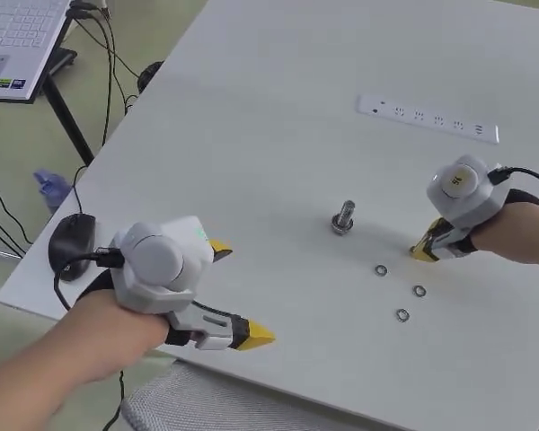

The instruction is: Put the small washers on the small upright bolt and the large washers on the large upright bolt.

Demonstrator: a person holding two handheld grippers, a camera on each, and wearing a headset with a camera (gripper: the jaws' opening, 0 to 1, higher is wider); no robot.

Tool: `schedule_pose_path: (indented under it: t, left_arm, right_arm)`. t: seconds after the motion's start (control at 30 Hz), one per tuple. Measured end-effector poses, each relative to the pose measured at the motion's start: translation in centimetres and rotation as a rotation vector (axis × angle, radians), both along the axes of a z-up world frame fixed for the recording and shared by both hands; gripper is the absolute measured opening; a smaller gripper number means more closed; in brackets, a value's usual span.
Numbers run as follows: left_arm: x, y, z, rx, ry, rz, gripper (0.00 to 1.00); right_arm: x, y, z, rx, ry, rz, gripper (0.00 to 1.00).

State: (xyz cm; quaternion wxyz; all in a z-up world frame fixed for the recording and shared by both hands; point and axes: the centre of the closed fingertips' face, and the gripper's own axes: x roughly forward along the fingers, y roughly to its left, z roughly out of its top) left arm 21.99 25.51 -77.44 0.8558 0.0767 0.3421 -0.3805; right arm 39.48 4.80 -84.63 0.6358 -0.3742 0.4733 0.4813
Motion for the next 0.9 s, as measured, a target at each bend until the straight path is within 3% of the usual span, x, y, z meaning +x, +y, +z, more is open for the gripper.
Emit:
schedule_pose_path:
  t: [0.57,0.9]
  left_arm:
    - [-0.5,0.0,0.2,0.014,0.001,-0.015,0.78]
    - [-0.3,0.2,0.6,0.027,-0.01,-0.021,0.77]
  right_arm:
    - [-0.2,0.3,3.2,0.021,-0.024,0.009,0.23]
    - [-0.8,0.3,4.0,0.02,-0.031,0.029,0.23]
